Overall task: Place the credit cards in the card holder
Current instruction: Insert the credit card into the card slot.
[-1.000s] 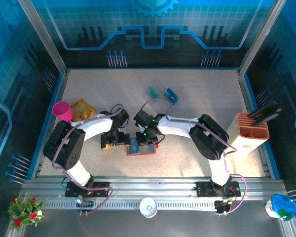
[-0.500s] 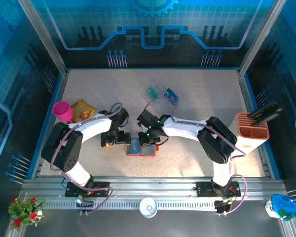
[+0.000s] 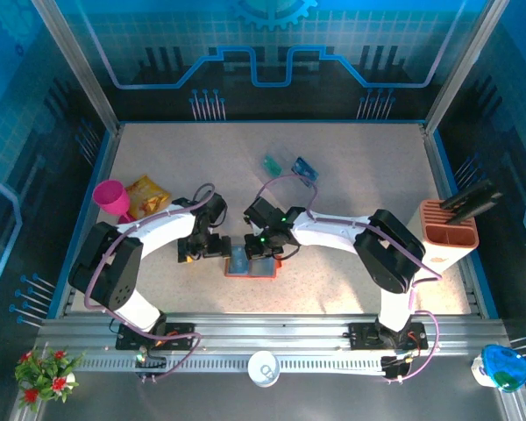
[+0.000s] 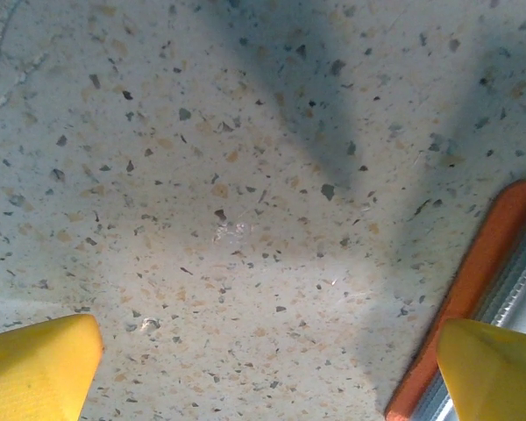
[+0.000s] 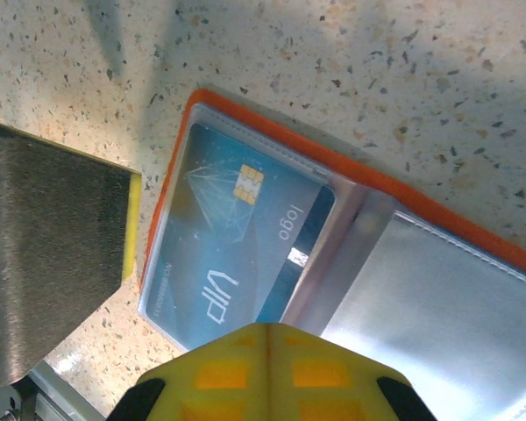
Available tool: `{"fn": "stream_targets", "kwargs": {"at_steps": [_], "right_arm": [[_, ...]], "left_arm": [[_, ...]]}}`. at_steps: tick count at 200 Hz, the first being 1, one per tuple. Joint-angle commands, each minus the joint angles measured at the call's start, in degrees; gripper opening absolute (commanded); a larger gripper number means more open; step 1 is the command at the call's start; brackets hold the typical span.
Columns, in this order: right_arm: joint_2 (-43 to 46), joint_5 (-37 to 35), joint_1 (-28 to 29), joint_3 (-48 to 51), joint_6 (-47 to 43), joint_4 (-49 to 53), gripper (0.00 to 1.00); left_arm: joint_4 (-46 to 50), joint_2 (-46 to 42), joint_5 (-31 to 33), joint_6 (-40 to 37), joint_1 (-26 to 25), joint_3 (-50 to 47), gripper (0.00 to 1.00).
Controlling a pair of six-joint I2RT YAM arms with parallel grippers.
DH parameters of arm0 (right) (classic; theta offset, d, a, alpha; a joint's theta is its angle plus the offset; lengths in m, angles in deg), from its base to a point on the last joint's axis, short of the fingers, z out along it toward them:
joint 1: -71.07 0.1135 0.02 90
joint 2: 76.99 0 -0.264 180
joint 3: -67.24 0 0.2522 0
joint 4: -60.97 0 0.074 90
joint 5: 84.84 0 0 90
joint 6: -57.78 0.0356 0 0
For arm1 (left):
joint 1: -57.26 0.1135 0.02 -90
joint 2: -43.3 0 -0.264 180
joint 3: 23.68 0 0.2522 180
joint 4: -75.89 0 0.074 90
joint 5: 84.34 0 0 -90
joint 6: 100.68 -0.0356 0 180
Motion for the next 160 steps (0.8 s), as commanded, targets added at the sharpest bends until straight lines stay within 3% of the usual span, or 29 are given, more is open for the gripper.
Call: {"fn": "stream_targets", "kwargs": {"at_steps": [1, 105, 160], "right_arm": [[-2.11, 0.70, 1.16, -1.08, 0.96, -0.60, 0.00], [-7.10, 2.14, 2.58, -2.54, 1.51, -1.54, 0.00], [-7.85, 9.22, 2.56, -2.65, 2.27, -7.40, 0.00]], "left_arm": [[0.78, 0.91, -0.08, 1.25, 0.16, -1.00, 0.99], [-1.00, 3.07, -1.69, 0.54, 0.09, -2.10, 0.99], [-1.68, 2.46, -2.19, 0.63, 0.08, -2.05, 0.99]]}}
